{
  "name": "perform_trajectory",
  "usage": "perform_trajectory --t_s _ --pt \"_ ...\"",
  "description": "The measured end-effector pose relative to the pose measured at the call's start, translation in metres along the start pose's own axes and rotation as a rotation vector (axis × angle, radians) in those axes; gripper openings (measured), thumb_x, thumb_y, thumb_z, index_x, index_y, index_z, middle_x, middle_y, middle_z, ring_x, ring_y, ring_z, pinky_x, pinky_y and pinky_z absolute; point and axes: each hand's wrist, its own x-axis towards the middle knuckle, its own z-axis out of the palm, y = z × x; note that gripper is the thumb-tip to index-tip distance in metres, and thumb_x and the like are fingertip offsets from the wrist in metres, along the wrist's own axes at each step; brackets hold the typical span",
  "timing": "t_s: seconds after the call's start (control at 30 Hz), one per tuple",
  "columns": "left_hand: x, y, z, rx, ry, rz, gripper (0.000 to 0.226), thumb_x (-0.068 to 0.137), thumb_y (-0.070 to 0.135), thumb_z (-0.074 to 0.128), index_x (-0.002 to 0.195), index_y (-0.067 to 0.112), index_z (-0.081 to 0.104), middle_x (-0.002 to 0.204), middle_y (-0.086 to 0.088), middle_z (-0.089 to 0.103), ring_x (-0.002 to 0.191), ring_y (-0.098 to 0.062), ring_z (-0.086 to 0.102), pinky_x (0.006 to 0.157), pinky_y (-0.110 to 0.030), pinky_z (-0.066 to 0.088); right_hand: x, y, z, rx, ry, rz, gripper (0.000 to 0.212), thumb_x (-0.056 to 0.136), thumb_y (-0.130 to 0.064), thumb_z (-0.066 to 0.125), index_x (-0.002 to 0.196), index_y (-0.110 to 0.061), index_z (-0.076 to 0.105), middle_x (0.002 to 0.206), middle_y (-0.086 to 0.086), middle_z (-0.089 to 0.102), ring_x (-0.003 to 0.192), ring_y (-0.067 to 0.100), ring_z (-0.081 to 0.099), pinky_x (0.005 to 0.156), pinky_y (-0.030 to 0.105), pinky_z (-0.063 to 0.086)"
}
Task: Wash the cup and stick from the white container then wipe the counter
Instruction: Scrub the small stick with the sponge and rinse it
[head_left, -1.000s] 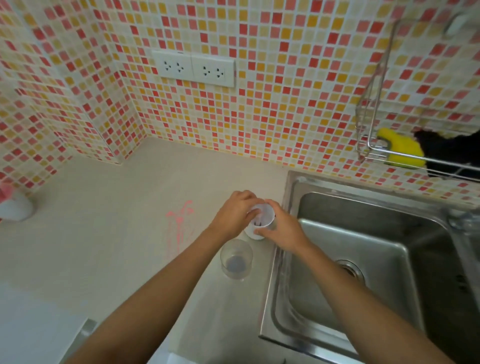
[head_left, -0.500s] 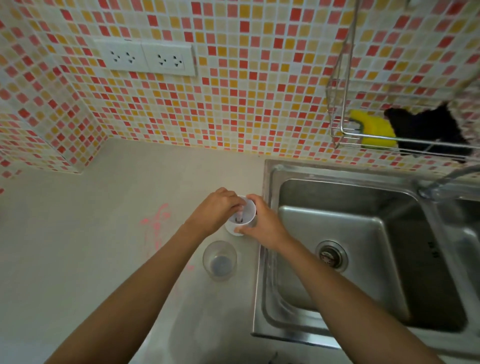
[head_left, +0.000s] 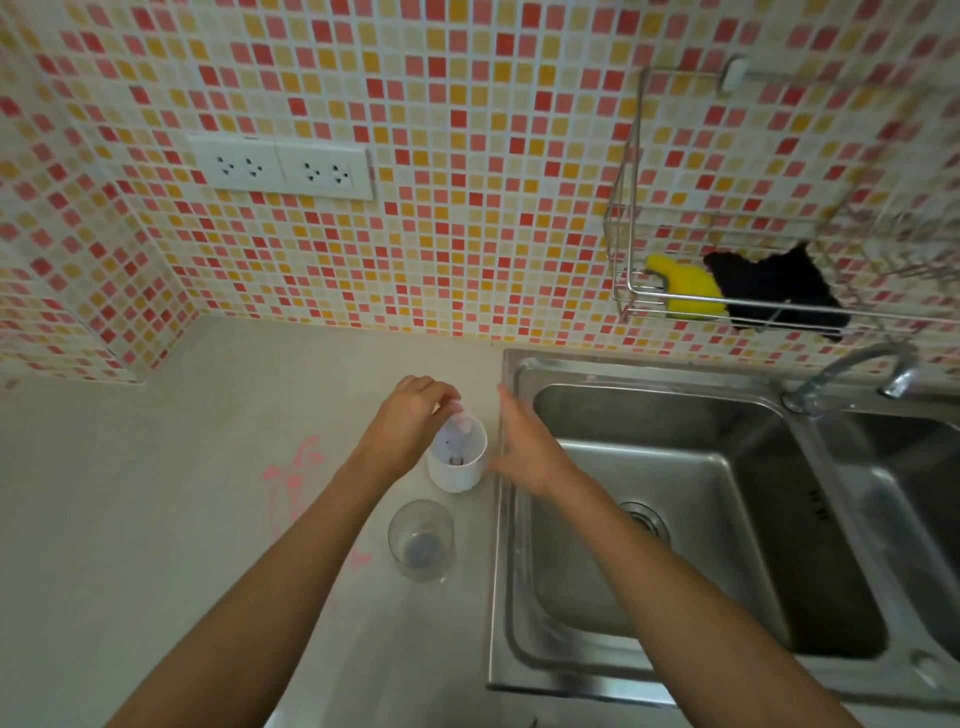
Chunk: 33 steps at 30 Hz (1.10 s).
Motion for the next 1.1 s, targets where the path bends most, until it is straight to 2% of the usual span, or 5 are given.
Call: perform_trajectory --t_s 0.17,0.3,0.73,1.0,1.1 --pt "0.012 0.025 -0.004 -0.142 0.049 -0.050 0.020 0.094 0.026 0.061 0.108 0.014 0.070 0.103 0.000 0.071 0.094 -0.014 0.059 0.079 -0.021 0.040 -0.033 -0.018 -0.105 -0.014 0.489 -0.132 0.037 0.091 -0.019 0.062 0.128 -0.018 0.057 0.123 -0.001 0.062 0.108 0.013 0.058 0.095 0.037 0.051" --pt "0.031 0.070 0.010 -0.310 -0.004 -0.094 0.020 0.092 0.024 0.063 0.109 0.016 0.069 0.102 0.002 0.070 0.092 -0.011 0.062 0.085 -0.023 0.049 -0.042 -0.015 -0.174 -0.051 0.805 -0.224 0.021 0.091 -0.016 0.057 0.110 -0.015 0.066 0.104 0.001 0.068 0.086 0.009 0.061 0.076 0.021 0.049" --pt "0.062 0.164 0.047 -0.516 0.045 -0.260 0.006 0.088 0.011 0.068 0.094 0.013 0.070 0.085 0.005 0.066 0.076 -0.002 0.059 0.067 -0.003 0.044 0.025 0.003 -0.262 -0.273 0.220 0.106 0.051 0.087 -0.041 0.066 0.128 -0.015 0.052 0.139 0.006 0.048 0.123 0.026 0.047 0.087 0.032 0.040" --pt "0.049 0.198 0.068 -0.582 0.075 -0.449 0.002 0.090 0.021 0.066 0.091 0.019 0.067 0.079 0.011 0.064 0.075 0.001 0.059 0.069 -0.014 0.048 0.018 0.013 -0.262 0.140 0.598 -0.106 0.013 0.090 -0.014 0.061 0.101 -0.020 0.054 0.103 0.000 0.061 0.090 0.013 0.057 0.059 0.019 0.043" --pt "0.048 0.216 0.075 -0.625 0.119 -0.489 0.002 0.090 0.016 0.067 0.092 0.016 0.066 0.079 0.010 0.063 0.074 0.000 0.059 0.063 -0.010 0.045 -0.016 0.026 -0.262 0.368 0.720 -0.350 0.023 0.090 -0.019 0.064 0.112 -0.021 0.063 0.113 -0.005 0.064 0.100 0.008 0.059 0.086 0.023 0.050"
